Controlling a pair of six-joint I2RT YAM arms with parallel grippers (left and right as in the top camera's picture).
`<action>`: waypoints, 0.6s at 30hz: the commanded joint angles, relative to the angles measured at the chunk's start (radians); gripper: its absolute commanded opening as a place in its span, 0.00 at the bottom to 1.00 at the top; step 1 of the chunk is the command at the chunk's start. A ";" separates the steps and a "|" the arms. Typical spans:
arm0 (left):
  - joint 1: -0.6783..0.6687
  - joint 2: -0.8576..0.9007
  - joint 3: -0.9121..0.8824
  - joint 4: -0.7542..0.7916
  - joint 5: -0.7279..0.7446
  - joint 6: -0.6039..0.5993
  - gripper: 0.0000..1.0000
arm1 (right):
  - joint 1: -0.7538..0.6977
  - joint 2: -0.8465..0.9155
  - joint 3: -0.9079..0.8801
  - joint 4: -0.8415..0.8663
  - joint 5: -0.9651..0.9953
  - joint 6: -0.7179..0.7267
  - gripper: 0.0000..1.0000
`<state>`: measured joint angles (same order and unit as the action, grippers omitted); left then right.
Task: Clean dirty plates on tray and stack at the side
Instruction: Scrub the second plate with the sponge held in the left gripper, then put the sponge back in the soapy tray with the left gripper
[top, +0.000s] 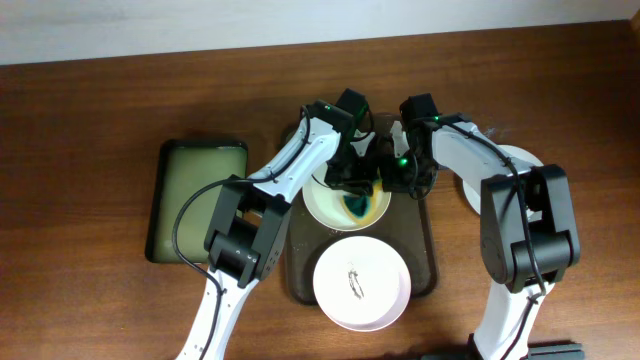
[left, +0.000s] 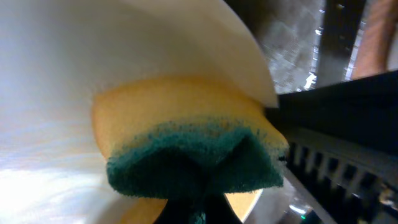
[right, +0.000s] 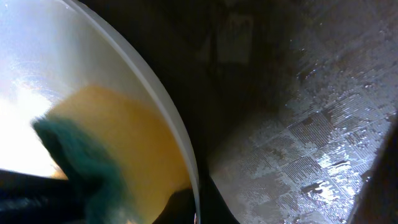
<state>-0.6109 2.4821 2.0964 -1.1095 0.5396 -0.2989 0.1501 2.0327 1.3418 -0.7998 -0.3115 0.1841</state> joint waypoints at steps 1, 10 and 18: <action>-0.047 0.028 -0.017 -0.002 0.169 0.001 0.00 | 0.007 0.037 -0.017 0.004 0.057 0.001 0.04; 0.206 -0.089 -0.016 -0.125 -0.490 -0.030 0.00 | 0.007 0.037 -0.017 0.005 0.058 0.000 0.04; 0.333 -0.431 -0.016 -0.347 -0.673 -0.029 0.00 | 0.007 0.037 -0.017 0.015 0.056 0.000 0.04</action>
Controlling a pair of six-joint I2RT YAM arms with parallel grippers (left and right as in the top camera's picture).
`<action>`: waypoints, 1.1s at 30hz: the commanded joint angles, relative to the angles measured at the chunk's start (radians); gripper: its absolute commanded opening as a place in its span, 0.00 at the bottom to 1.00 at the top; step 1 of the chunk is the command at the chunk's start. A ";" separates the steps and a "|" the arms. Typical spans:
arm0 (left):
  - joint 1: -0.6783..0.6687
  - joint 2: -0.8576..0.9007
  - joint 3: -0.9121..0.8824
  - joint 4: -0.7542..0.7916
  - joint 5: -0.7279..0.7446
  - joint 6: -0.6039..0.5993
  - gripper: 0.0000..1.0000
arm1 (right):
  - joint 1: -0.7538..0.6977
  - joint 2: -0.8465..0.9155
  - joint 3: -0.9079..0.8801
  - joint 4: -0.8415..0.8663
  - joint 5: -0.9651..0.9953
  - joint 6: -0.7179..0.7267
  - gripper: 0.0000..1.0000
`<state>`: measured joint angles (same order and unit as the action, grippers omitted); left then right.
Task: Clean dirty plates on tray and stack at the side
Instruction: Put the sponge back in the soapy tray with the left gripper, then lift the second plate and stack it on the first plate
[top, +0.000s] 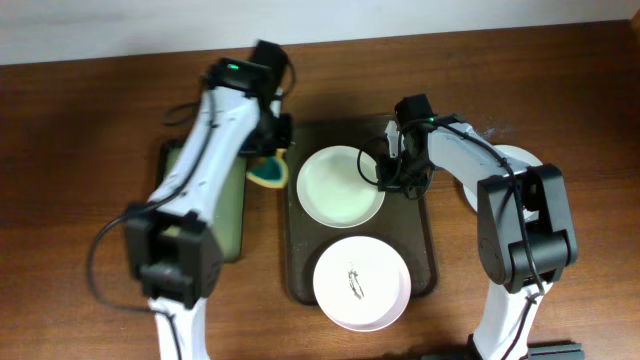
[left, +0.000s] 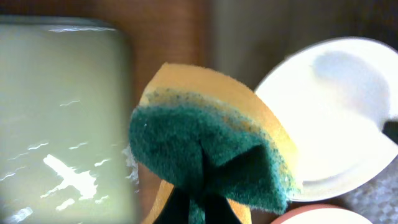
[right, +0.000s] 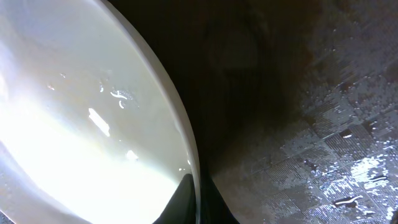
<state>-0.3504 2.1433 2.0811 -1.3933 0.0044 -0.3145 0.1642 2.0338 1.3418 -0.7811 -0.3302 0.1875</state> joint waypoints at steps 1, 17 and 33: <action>0.093 -0.092 -0.006 -0.081 -0.144 -0.013 0.00 | -0.007 0.035 -0.016 -0.004 0.071 -0.004 0.04; 0.360 -0.401 -0.412 0.101 -0.018 0.040 1.00 | 0.619 -0.412 0.001 -0.159 1.415 0.137 0.04; 0.360 -0.610 -0.412 0.136 0.060 -0.037 1.00 | 0.618 -0.554 0.021 -0.217 1.219 0.117 0.04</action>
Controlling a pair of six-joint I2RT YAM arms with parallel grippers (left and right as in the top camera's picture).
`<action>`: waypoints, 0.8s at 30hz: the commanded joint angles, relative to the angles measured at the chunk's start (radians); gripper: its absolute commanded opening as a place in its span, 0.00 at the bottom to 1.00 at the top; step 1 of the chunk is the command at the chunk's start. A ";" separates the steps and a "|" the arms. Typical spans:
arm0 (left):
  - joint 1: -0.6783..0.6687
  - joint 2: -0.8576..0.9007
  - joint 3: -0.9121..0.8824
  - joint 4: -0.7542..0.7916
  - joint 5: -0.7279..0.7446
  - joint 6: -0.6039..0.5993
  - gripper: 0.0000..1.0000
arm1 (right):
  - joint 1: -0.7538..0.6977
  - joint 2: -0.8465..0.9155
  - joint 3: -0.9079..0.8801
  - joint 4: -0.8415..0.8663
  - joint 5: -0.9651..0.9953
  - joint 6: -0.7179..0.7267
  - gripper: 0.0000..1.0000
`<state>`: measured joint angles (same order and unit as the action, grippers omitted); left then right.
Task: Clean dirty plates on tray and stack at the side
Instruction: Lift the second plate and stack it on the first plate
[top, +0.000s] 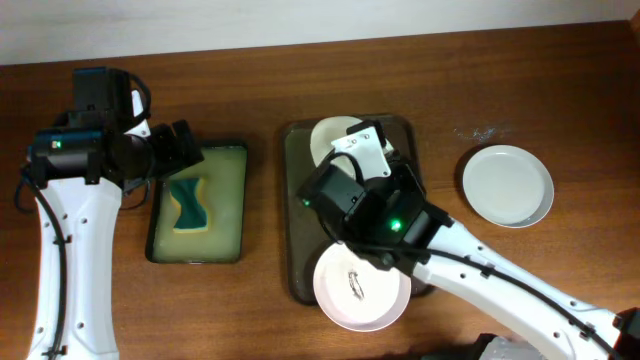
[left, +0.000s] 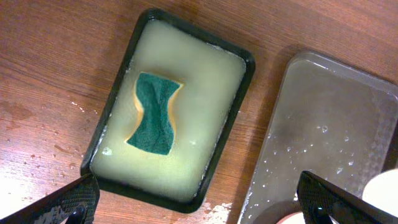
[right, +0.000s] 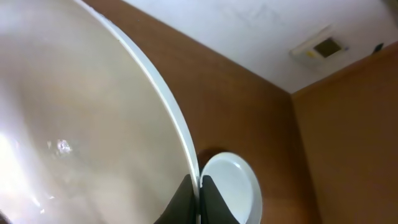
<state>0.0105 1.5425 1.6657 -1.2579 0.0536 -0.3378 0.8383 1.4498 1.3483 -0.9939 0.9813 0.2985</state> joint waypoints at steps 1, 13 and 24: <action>-0.001 -0.010 0.003 0.000 0.011 -0.013 1.00 | -0.082 0.038 0.014 -0.017 -0.091 -0.010 0.04; -0.001 -0.010 0.003 0.000 0.011 -0.013 1.00 | -0.100 0.095 0.013 -0.058 -0.080 -0.032 0.04; -0.001 -0.010 0.003 0.001 0.011 -0.013 1.00 | -0.323 0.068 0.017 -0.070 -0.328 0.155 0.04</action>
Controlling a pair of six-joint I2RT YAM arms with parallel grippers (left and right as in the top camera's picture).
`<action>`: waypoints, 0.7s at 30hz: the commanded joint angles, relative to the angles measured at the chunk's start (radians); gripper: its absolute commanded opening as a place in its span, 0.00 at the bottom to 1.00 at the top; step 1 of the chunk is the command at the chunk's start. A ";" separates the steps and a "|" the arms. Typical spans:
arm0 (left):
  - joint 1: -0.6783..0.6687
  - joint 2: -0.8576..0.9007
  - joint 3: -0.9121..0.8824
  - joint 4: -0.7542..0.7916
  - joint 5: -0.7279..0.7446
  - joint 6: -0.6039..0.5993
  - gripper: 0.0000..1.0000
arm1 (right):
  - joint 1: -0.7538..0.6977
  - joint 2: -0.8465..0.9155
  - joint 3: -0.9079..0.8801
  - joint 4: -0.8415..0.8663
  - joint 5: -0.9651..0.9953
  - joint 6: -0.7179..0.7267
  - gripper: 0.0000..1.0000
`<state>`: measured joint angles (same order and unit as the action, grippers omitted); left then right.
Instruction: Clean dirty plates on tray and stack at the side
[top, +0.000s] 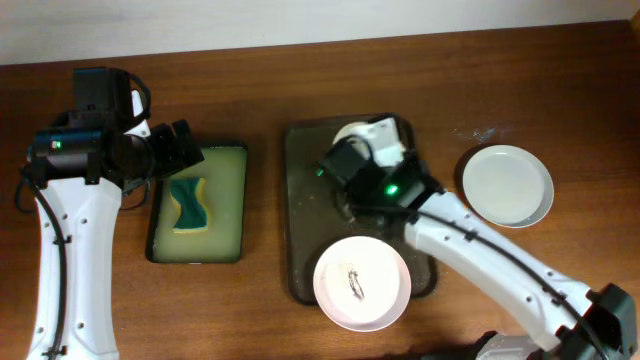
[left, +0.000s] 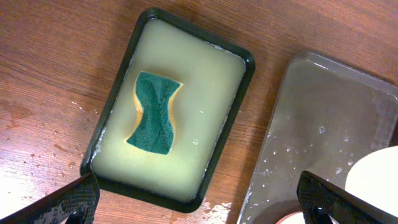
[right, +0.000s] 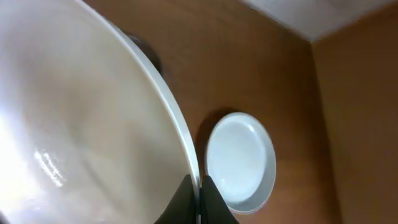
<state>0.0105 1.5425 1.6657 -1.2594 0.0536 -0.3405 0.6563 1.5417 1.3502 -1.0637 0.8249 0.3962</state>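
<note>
My right gripper is shut on the rim of a white plate, held tilted above the back of the dark tray; overhead only a sliver of this plate shows under the arm. A clean white plate lies on the table to the right, and the right wrist view also catches this plate. A dirty plate with a dark smear sits at the tray's front. My left gripper hangs open above the basin, its fingers spread wide.
A black basin of soapy water stands left of the tray, with the green-and-yellow sponge floating in it. Bare brown table lies around the tray, and a white wall runs along the back edge.
My right arm has shifted toward the right and back with the plate still gripped; the table plate looks larger and nearer in its wrist view. The left arm and sponge are unchanged.
At first my left gripper pressed the sponge on the tray's back plate while the right pinched that plate's rim. Then the sponge was over the basin's edge. Later it lay in the basin, left gripper open, and the right held the plate lifted, now farther right.
</note>
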 joint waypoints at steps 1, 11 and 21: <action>-0.001 -0.010 0.003 0.002 0.011 -0.011 1.00 | -0.316 -0.028 0.015 -0.003 -0.387 0.034 0.04; -0.001 -0.010 0.003 0.002 0.011 -0.011 1.00 | -1.408 0.291 0.005 0.125 -0.995 -0.089 0.04; -0.001 -0.010 0.003 0.002 0.011 -0.011 1.00 | -1.063 -0.163 0.006 -0.052 -0.968 -0.126 0.49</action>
<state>0.0105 1.5425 1.6657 -1.2591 0.0566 -0.3408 -0.4805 1.4998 1.3514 -1.0866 -0.2314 0.2390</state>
